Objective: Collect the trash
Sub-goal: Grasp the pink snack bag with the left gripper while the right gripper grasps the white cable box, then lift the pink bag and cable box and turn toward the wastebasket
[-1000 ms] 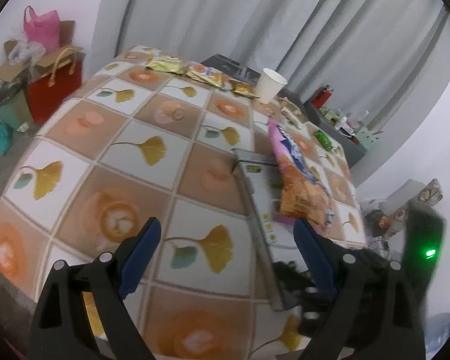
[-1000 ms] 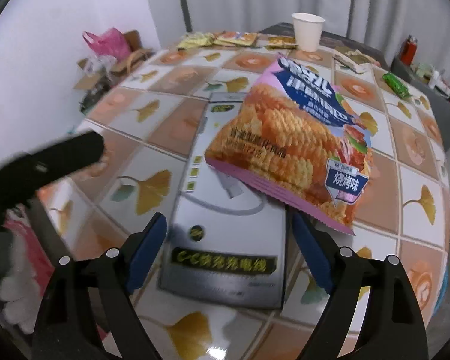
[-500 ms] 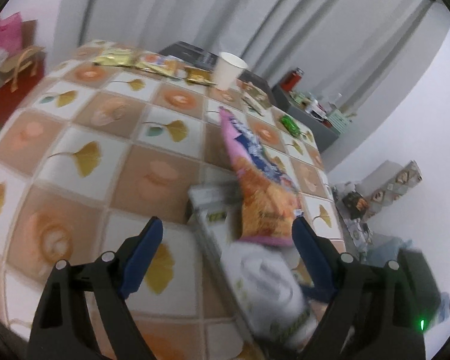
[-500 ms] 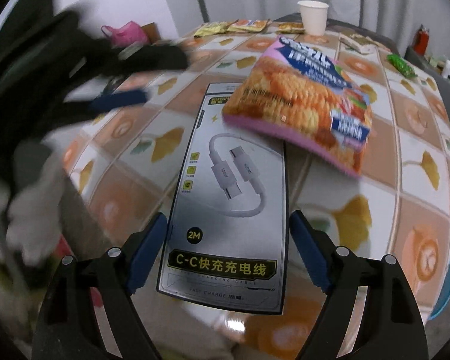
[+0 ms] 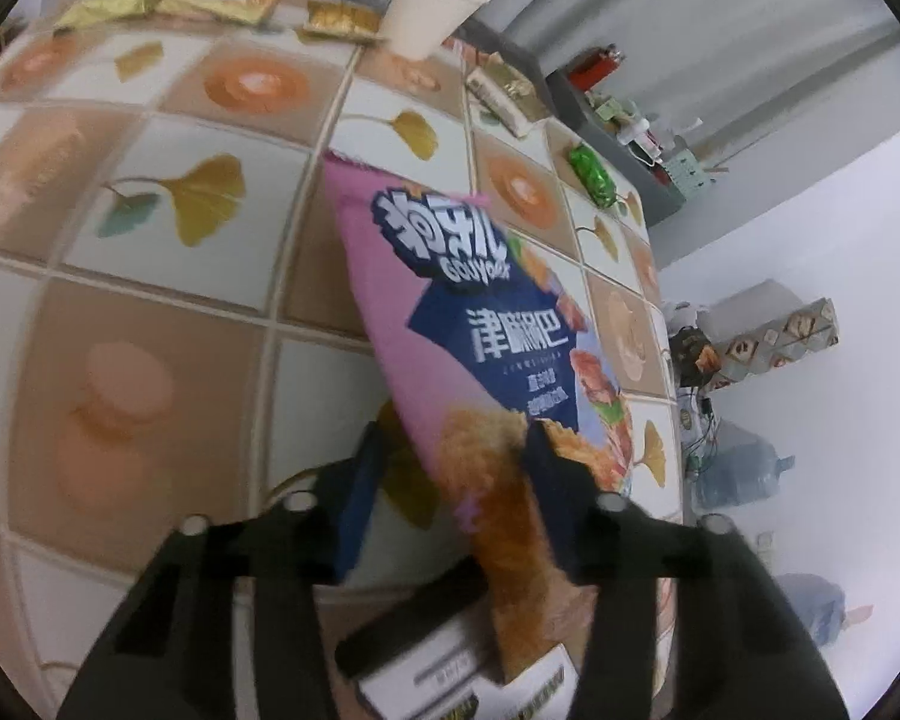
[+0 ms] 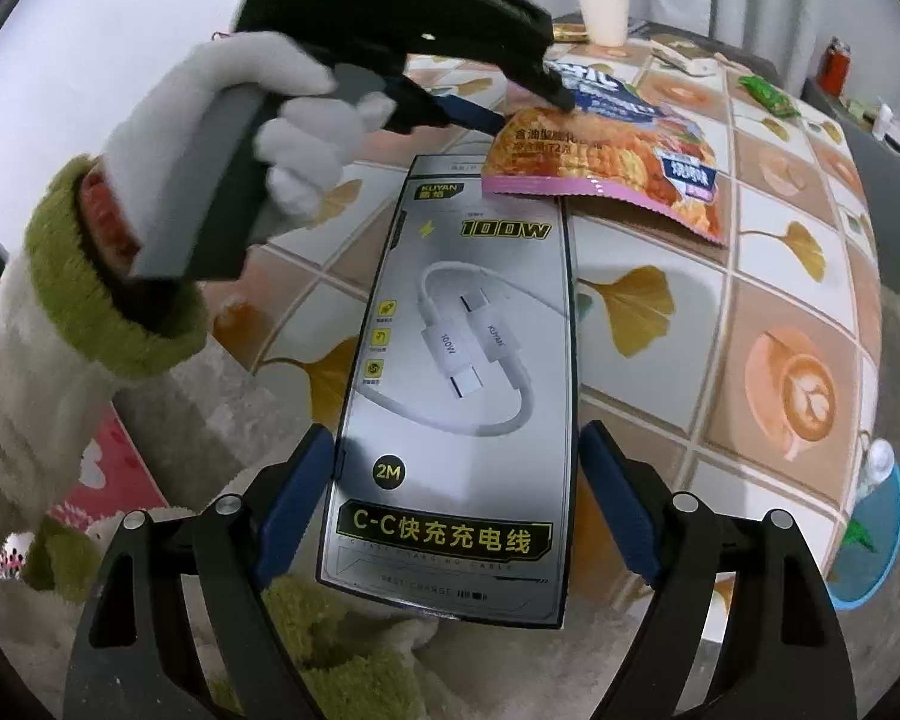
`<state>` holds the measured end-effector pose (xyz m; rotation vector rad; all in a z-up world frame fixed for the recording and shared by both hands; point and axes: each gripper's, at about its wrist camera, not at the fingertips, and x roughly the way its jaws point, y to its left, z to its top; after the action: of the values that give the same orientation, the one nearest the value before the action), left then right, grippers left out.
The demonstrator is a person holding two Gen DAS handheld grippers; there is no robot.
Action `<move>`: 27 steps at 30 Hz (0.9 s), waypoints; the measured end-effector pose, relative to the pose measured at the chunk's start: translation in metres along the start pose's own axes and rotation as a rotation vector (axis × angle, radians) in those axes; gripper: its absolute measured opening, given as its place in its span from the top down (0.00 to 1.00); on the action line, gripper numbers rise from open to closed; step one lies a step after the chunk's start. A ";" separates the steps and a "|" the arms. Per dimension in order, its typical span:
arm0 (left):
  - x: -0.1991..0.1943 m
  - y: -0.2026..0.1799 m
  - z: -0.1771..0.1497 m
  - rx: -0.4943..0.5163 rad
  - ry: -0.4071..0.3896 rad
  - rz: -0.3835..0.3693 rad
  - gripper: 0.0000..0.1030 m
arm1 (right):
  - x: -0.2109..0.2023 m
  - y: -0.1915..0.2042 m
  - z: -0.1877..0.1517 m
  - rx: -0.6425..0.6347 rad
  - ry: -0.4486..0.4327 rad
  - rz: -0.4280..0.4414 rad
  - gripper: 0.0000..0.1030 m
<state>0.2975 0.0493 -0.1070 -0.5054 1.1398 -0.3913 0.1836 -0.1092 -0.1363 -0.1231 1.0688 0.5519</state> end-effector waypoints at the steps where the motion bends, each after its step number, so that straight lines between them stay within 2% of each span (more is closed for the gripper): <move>1: 0.004 0.001 0.001 -0.010 0.002 -0.008 0.70 | -0.001 0.000 -0.001 0.004 -0.002 -0.002 0.24; 5: 0.001 0.004 0.005 -0.011 -0.034 -0.012 0.78 | -0.005 -0.003 -0.007 0.023 -0.008 -0.024 0.24; 7: -0.006 0.010 0.006 -0.016 -0.054 0.004 0.82 | -0.011 -0.009 -0.012 0.051 -0.012 -0.033 0.31; 11: -0.026 0.029 -0.001 -0.024 -0.084 0.040 0.85 | -0.025 -0.036 -0.023 0.173 -0.011 -0.053 0.34; 19: -0.079 0.048 -0.058 0.112 -0.125 0.156 0.86 | -0.037 -0.070 -0.027 0.314 -0.047 -0.122 0.34; 24: -0.108 0.062 -0.096 0.134 -0.132 0.181 0.86 | -0.040 -0.073 -0.019 0.294 -0.062 -0.169 0.33; 27: -0.115 0.065 -0.114 0.145 -0.140 0.200 0.86 | -0.045 -0.074 -0.014 0.266 -0.076 -0.174 0.25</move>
<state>0.1517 0.1440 -0.0935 -0.2839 1.0072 -0.2584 0.1923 -0.1948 -0.1168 0.0384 1.0361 0.2525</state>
